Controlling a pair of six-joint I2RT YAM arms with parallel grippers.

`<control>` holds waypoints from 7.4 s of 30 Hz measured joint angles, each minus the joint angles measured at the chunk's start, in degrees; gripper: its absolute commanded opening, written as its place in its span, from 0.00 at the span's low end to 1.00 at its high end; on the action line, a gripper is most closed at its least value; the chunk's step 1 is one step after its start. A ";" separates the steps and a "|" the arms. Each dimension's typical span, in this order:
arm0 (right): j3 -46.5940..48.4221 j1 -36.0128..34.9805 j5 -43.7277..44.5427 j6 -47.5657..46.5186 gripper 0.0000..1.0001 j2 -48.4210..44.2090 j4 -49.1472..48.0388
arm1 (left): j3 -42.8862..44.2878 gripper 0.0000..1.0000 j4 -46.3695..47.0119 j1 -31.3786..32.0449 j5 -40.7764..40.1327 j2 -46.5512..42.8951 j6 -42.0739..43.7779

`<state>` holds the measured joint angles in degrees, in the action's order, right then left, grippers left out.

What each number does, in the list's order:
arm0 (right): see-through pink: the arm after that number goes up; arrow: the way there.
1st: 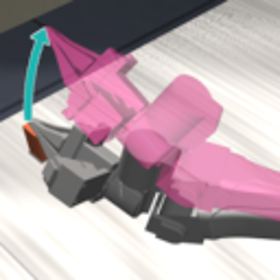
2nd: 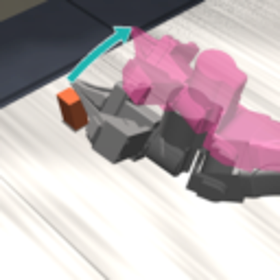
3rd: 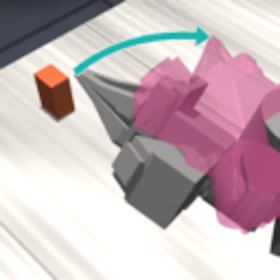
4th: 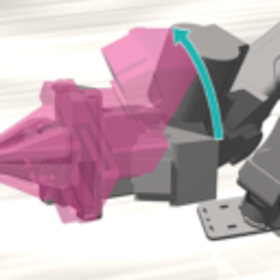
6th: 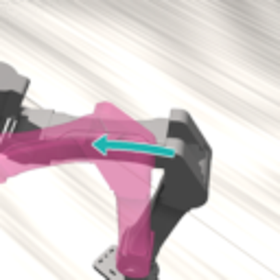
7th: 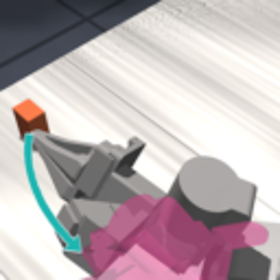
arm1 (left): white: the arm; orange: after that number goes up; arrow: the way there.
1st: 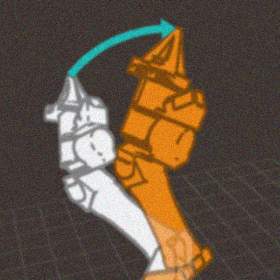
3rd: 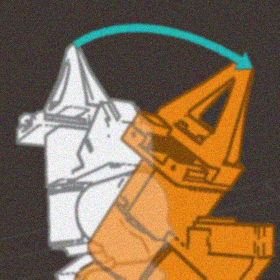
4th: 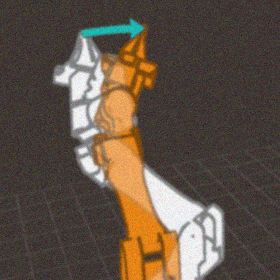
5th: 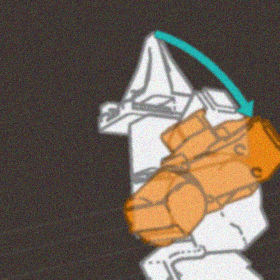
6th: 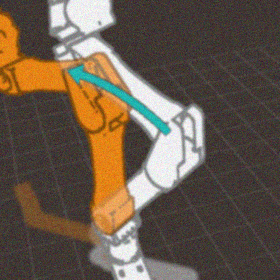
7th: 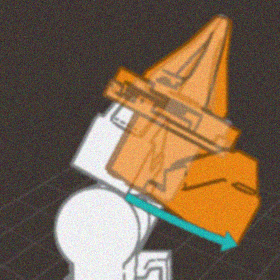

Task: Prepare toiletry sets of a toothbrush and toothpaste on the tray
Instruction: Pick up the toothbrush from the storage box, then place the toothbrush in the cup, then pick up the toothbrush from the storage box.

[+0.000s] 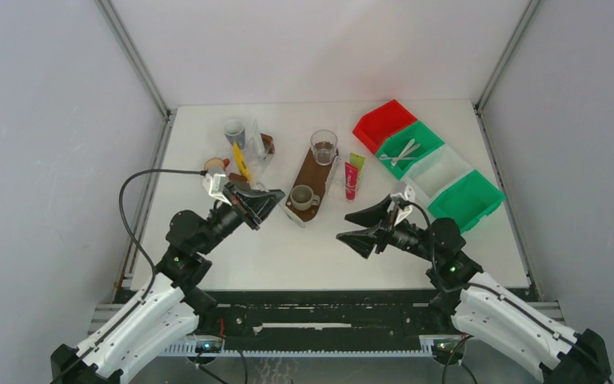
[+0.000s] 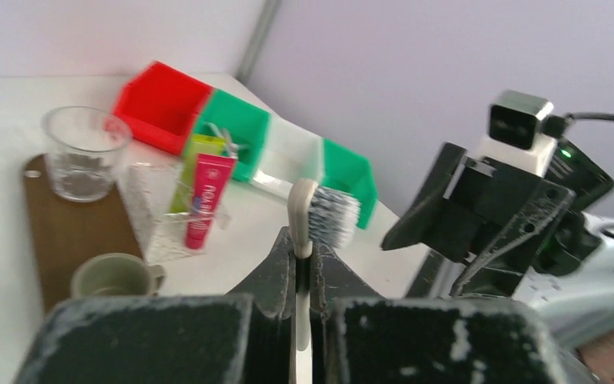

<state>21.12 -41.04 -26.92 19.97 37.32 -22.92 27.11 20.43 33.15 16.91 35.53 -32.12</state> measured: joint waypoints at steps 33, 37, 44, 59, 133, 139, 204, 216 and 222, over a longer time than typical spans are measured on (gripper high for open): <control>-13.31 21.97 1.73 5.95 0.73 -7.69 -1.38 | 16.26 0.00 13.55 -6.34 -4.79 35.87 5.64; -13.33 22.73 1.09 6.58 0.73 -7.69 -1.33 | 20.48 0.00 14.14 -6.34 -5.49 39.85 5.68; -13.64 24.06 0.44 7.45 0.73 -8.39 -1.22 | 30.69 0.00 11.23 -6.34 -9.90 48.17 5.66; -14.34 26.69 -0.68 9.05 0.73 -9.42 -1.03 | 58.36 0.00 -6.93 -6.34 -20.15 70.40 2.56; -14.84 28.37 -2.56 9.94 0.74 -9.35 -0.96 | 51.06 0.85 -8.61 -6.01 -22.34 69.96 1.14; -14.84 28.59 -3.67 9.75 0.74 -9.38 -1.07 | 43.60 0.91 -2.62 -6.01 -22.67 58.27 5.46; 60.74 39.04 18.64 8.94 0.46 68.61 44.33 | 30.51 0.89 -4.57 -3.96 13.90 31.80 22.36; 71.17 37.11 35.30 25.62 0.53 73.42 57.09 | 29.64 0.89 -2.10 -4.57 14.80 31.65 21.46; 71.78 37.27 35.80 30.84 0.55 76.30 60.15 | 28.83 0.89 -1.60 -4.74 14.82 31.32 21.09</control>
<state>92.90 -3.77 8.88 50.81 113.62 37.23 55.94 18.83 28.40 31.73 66.85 -11.03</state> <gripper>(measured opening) 0.544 0.888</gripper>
